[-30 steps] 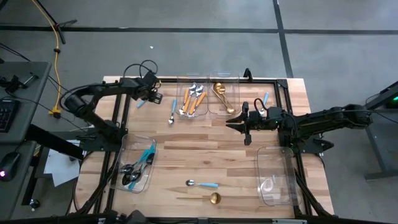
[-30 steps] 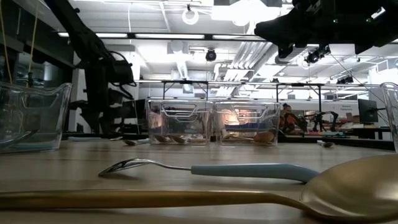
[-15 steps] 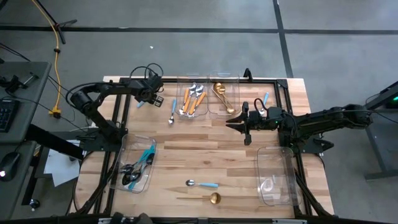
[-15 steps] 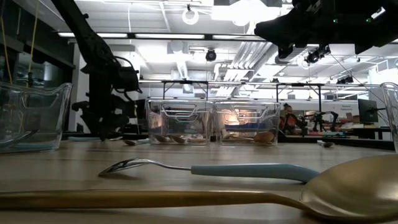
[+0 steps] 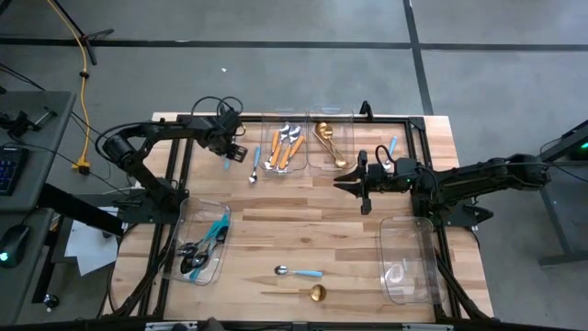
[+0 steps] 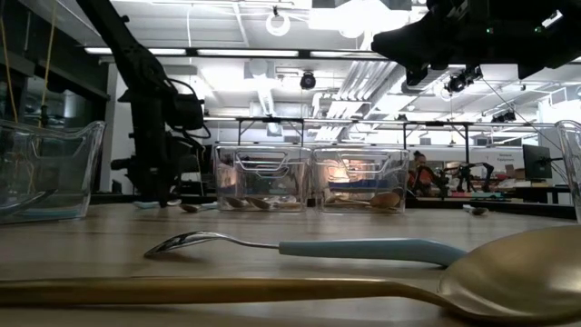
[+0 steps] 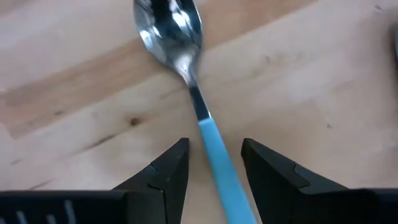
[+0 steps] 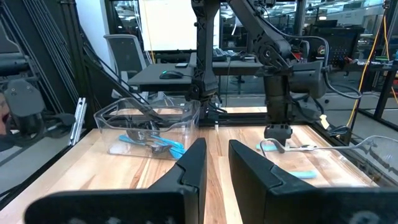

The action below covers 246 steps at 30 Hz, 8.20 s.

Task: Sort silverware by color (type)
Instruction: Put the blue spoon into the bottom right transparent bin

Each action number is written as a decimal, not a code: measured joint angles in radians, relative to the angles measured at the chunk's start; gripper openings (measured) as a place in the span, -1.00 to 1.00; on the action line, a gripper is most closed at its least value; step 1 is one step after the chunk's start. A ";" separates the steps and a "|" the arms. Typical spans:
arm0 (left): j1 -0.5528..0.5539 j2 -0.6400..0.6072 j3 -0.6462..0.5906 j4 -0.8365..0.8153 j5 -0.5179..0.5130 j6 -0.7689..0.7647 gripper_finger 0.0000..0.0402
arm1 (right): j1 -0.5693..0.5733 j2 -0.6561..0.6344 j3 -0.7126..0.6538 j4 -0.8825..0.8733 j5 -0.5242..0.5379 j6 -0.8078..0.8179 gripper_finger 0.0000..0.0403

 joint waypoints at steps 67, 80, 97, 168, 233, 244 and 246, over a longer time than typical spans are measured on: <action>-0.873 -0.394 -0.377 1.532 -0.206 0.314 -0.94 | 0.009 0.000 0.000 0.090 0.000 0.004 -0.74; -0.867 -0.389 -0.366 1.532 -0.169 0.334 -0.94 | 0.009 0.000 0.000 0.068 -0.001 0.032 -0.74; -0.867 -0.128 -0.232 1.582 -0.135 0.331 -0.94 | 0.007 0.328 0.138 0.205 0.079 0.105 -0.20; -0.891 -0.502 -0.414 1.429 -0.324 0.287 -0.31 | 0.001 0.059 0.043 -0.004 0.200 0.064 -0.95; -0.891 -0.531 -0.438 1.331 -0.321 0.261 -0.30 | 0.917 0.168 0.317 -1.503 -0.042 1.791 -0.92; -0.891 -0.531 -0.438 1.331 -0.321 0.261 -0.30 | 0.917 0.168 0.255 -1.502 -0.035 1.881 -0.77; -0.891 -0.531 -0.438 1.331 -0.321 0.261 -0.30 | 0.917 0.168 0.255 -1.500 -0.035 1.881 -0.77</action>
